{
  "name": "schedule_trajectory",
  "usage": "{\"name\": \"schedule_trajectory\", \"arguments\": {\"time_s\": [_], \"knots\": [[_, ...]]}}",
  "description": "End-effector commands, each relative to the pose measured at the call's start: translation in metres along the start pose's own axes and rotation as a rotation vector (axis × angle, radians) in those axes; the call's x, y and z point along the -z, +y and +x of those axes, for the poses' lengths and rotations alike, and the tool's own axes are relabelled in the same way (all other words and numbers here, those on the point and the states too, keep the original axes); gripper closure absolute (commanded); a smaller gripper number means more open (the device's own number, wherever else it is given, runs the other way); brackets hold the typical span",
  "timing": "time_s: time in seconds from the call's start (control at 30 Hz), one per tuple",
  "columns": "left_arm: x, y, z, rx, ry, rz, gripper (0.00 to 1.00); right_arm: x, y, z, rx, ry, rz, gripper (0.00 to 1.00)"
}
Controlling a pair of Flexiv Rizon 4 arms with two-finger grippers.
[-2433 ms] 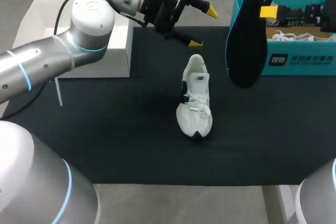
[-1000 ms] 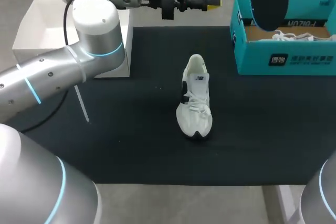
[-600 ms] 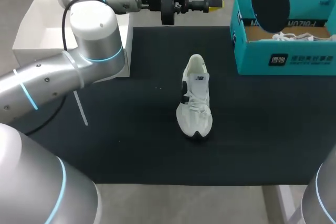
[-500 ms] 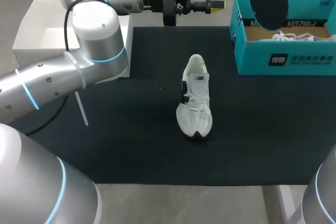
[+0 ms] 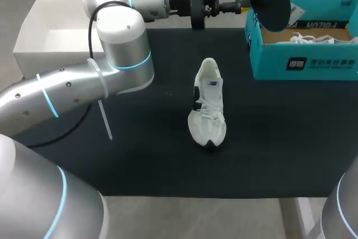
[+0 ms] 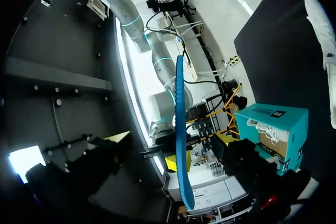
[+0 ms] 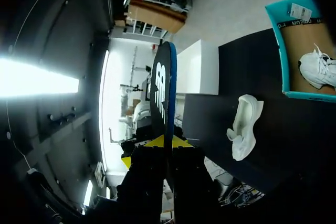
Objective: Take the shoe out of the shoebox, open the shoe tongue, remove and reinsert the insole, then place the shoe into the shoebox
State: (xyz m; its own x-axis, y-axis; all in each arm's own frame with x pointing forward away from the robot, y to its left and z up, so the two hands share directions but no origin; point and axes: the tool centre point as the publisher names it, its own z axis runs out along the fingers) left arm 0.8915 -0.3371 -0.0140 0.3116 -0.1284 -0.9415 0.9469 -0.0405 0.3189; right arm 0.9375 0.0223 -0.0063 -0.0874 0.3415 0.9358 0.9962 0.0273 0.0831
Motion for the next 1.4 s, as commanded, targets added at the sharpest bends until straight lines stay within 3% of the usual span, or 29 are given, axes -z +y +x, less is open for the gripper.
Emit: {"name": "schedule_trajectory", "arguments": {"time_s": [0.03, 0.07, 0.13, 0.17, 0.2, 0.23, 0.27, 0.37, 0.43, 0.47, 0.63, 0.7, 0.73, 0.77, 0.93, 1.2, 1.4], "knots": [[-0.005, -0.006, 0.006, 0.000, -0.002, -0.010, 0.00, -0.002, -0.001, -0.003, -0.007, 0.003, -0.001, 1.00], [-0.005, -0.006, 0.006, -0.002, -0.002, -0.019, 0.09, -0.002, -0.001, -0.003, -0.008, 0.003, -0.002, 1.00], [-0.004, -0.007, 0.008, 0.000, -0.007, -0.035, 0.69, -0.004, -0.001, -0.003, -0.008, 0.002, -0.005, 1.00], [-0.004, -0.007, 0.009, 0.002, -0.009, -0.042, 0.88, -0.004, -0.002, -0.003, -0.008, 0.004, -0.010, 1.00], [-0.004, -0.007, 0.010, 0.005, -0.010, -0.046, 0.99, -0.005, -0.002, -0.003, -0.009, 0.005, -0.011, 1.00], [-0.004, -0.007, 0.010, 0.009, -0.012, -0.050, 1.00, -0.006, -0.003, -0.004, -0.010, 0.007, -0.012, 1.00], [-0.004, -0.007, 0.011, 0.011, -0.010, -0.054, 0.93, -0.007, -0.003, -0.004, -0.012, 0.008, -0.011, 1.00], [-0.006, -0.007, 0.013, 0.014, -0.008, -0.050, 0.86, -0.011, -0.004, -0.004, -0.015, 0.010, -0.006, 1.00], [-0.009, -0.007, 0.014, 0.007, -0.006, -0.045, 0.92, -0.014, -0.003, -0.004, -0.016, 0.014, -0.005, 1.00], [-0.010, -0.007, 0.016, 0.002, -0.004, -0.045, 1.00, -0.015, -0.004, -0.003, -0.016, 0.019, -0.006, 1.00], [-0.013, -0.007, 0.021, 0.009, -0.003, -0.047, 1.00, -0.019, -0.005, -0.002, -0.014, 0.031, -0.014, 1.00], [-0.012, -0.007, 0.022, 0.011, -0.004, -0.047, 1.00, -0.019, -0.006, -0.002, 0.010, 0.050, -0.060, 1.00], [-0.010, -0.007, 0.022, 0.012, -0.004, -0.045, 1.00, -0.016, -0.006, 0.000, 0.021, 0.040, -0.075, 0.61], [-0.009, -0.007, 0.022, 0.013, -0.003, -0.044, 1.00, -0.014, -0.007, 0.001, 0.032, 0.044, -0.094, 0.00], [0.001, -0.002, 0.024, 0.042, 0.003, -0.049, 1.00, 0.002, -0.013, 0.012, 0.116, 0.115, -0.183, 0.00], [0.025, 0.004, 0.022, 0.109, 0.028, -0.021, 1.00, 0.019, -0.026, 0.021, 0.287, 0.192, -0.172, 0.00], [0.048, 0.011, 0.020, 0.185, 0.038, -0.005, 1.00, 0.024, -0.039, 0.018, 0.335, 0.231, -0.182, 0.00]]}}
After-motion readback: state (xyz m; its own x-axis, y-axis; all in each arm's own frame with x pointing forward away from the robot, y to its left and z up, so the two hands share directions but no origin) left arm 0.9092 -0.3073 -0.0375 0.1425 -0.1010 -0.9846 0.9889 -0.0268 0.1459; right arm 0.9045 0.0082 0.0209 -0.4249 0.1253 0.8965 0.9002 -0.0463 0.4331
